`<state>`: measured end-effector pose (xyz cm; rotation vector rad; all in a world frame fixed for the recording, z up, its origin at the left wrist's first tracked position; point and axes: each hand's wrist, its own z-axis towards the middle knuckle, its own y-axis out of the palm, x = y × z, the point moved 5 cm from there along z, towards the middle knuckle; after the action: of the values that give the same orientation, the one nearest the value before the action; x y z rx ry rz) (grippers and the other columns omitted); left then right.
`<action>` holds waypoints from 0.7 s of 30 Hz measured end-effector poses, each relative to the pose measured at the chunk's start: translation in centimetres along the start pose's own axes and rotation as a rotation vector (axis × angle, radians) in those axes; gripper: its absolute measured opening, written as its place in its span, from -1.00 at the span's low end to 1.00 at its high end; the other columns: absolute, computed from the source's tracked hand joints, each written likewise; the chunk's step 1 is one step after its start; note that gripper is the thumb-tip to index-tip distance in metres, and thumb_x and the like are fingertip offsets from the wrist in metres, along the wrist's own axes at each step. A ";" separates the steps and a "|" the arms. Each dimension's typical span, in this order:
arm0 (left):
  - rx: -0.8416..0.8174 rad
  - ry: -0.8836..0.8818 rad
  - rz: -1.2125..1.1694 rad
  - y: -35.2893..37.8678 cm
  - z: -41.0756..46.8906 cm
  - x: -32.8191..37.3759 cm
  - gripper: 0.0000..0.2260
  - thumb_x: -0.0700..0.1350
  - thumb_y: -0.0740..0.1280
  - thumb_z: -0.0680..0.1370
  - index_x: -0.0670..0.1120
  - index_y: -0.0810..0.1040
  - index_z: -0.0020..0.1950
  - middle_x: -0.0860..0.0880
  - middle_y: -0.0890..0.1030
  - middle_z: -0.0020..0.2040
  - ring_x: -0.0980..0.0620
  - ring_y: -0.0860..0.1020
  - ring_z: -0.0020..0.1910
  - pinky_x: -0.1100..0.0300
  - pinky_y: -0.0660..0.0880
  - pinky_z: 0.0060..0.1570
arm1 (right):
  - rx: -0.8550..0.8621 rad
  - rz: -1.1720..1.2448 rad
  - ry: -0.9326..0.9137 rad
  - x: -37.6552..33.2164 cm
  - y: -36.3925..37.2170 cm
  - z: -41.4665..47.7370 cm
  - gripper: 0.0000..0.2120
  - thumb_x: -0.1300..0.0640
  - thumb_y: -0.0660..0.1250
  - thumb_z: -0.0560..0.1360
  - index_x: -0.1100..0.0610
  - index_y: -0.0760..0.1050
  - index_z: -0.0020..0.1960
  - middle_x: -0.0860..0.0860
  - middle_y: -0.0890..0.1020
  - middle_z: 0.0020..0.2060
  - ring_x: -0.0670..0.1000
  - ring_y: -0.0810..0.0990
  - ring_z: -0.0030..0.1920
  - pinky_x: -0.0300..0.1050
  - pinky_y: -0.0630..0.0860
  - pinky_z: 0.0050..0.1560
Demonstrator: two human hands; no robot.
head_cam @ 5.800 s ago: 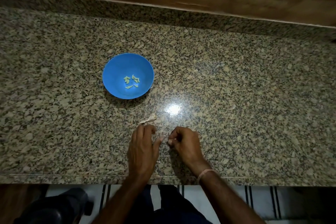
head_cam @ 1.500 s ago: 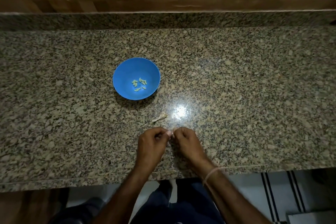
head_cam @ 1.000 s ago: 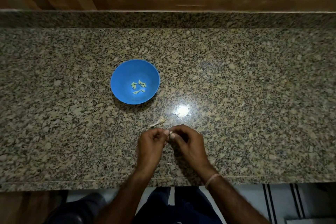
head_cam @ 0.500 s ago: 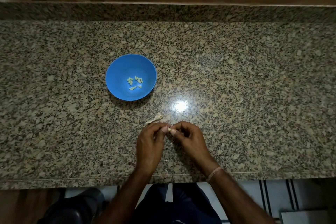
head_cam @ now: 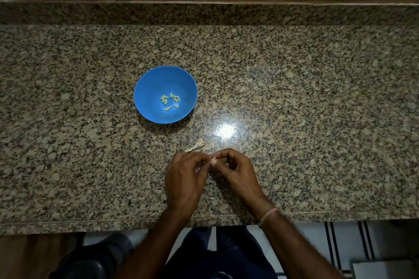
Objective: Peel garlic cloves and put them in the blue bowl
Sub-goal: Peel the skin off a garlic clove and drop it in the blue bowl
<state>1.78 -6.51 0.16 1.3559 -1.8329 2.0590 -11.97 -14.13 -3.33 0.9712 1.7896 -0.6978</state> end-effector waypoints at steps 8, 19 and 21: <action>-0.084 -0.188 -0.193 0.4 0.2 -0.7 -0.95 -0.04 0.45 0.57 0.14 0.67 -0.02 0.24 0.65 -0.18 0.33 0.57 -0.16 0.24 0.50 -0.27 | 0.007 0.293 0.147 0.4 0.2 -0.2 -0.91 0.32 0.44 0.57 0.32 0.61 0.05 0.23 0.66 -0.21 0.08 0.66 -0.20 -0.05 0.65 -0.08; -0.170 -0.133 -0.154 2.0 -0.2 -1.0 -0.82 -0.13 0.39 0.56 0.13 0.67 0.08 0.19 0.65 0.00 0.19 0.60 -0.02 0.14 0.57 -0.09 | 0.087 0.432 0.238 0.7 -0.1 0.3 -0.96 0.30 0.41 0.59 0.21 0.59 0.03 0.19 0.66 -0.13 0.11 0.61 -0.12 -0.10 0.51 -0.21; -0.143 -0.148 -0.225 1.9 -0.1 -0.9 -0.76 -0.10 0.36 0.56 0.14 0.65 0.19 0.19 0.63 0.12 0.17 0.58 0.11 0.11 0.58 0.05 | 0.087 0.392 0.217 0.4 -0.4 0.2 -0.96 0.33 0.40 0.58 0.25 0.60 0.02 0.13 0.66 -0.22 0.02 0.59 -0.23 -0.09 0.51 -0.19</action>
<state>1.19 -6.59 -1.89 1.6276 -1.7482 1.7275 -12.28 -14.39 -3.77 1.4530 1.6892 -0.4375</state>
